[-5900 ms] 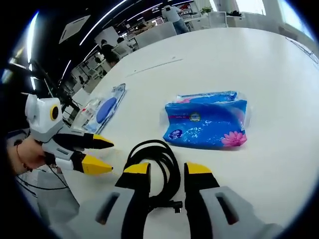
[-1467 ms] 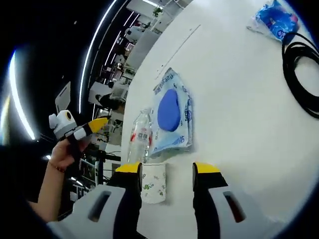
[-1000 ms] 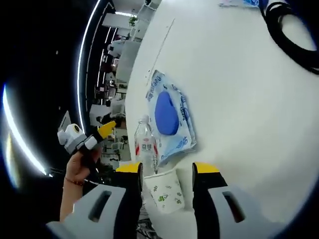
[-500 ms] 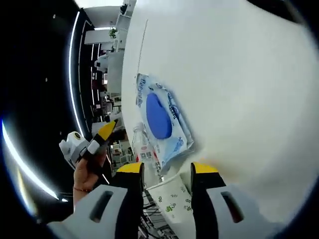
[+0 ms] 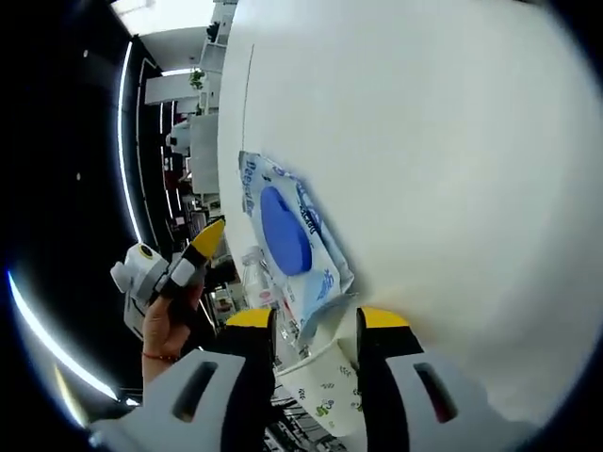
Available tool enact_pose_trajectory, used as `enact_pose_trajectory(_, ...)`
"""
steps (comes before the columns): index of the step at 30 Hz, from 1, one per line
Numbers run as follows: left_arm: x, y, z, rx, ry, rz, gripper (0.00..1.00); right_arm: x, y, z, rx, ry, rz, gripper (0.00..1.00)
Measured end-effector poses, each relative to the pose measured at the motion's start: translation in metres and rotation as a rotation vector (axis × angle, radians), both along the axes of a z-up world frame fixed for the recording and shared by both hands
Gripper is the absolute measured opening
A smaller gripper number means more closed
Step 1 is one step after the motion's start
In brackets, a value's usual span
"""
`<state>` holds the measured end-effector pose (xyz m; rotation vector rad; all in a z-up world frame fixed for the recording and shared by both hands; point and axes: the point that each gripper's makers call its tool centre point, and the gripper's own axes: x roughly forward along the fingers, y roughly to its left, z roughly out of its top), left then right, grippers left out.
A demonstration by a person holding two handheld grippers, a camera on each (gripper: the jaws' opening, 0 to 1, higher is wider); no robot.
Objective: Arrange the tabletop items into an orderly group along one side of the table until the central work area is clear of visible clutter.
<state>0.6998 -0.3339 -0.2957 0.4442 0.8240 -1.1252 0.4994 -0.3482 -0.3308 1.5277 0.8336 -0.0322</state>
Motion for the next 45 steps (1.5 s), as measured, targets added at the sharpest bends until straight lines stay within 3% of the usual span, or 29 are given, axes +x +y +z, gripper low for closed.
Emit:
enact_pose_trajectory(12,0.000,-0.015,-0.029,0.063,0.014,-0.102,0.50,0.003,-0.005,-0.008,0.008,0.023,-0.057,0.21)
enact_pose_trajectory(21,0.000,-0.016,-0.044,0.127,-0.016,-0.202,0.32,0.001,-0.007,-0.018,0.011,0.049,-0.088,0.07)
enact_pose_trajectory(32,-0.004,-0.018,-0.050,0.150,-0.019,-0.260,0.24,0.005,-0.009,-0.019,0.026,0.059,-0.126,0.05)
enact_pose_trajectory(35,-0.006,-0.018,-0.050,0.155,-0.021,-0.281,0.20,0.005,-0.009,-0.019,0.029,0.061,-0.132,0.04)
enact_pose_trajectory(39,-0.007,-0.019,-0.049,0.152,-0.022,-0.314,0.06,0.006,-0.009,-0.019,0.037,0.068,-0.137,0.02)
enact_pose_trajectory(45,-0.006,-0.019,-0.047,0.147,-0.021,-0.324,0.02,0.008,-0.014,-0.016,0.041,0.054,-0.143,0.00)
